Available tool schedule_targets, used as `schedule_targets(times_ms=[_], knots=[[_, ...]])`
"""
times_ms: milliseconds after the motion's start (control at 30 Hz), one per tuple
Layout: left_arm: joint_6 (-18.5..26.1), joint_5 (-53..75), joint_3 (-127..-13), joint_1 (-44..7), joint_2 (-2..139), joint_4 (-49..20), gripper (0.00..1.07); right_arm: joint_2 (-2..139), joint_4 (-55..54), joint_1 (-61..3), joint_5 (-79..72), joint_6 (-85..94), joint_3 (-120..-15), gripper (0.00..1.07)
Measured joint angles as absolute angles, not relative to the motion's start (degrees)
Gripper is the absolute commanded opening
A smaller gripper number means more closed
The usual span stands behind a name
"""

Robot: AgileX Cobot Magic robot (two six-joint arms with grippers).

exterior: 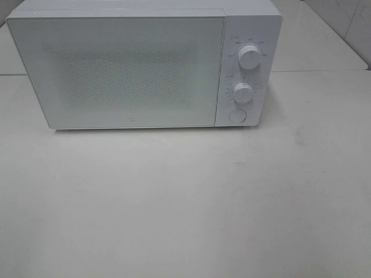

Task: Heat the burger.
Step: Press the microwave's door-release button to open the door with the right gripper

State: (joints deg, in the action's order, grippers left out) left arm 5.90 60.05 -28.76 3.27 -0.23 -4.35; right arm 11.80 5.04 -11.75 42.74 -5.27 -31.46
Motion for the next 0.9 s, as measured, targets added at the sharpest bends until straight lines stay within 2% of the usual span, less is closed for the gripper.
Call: schedule_targets(times_ms=[900], knots=[[5.9,60.0,-28.8,3.3,-0.2,-4.4,1.03,46.5,5.0,-11.7,8.4,-5.3,-30.9,0.71]])
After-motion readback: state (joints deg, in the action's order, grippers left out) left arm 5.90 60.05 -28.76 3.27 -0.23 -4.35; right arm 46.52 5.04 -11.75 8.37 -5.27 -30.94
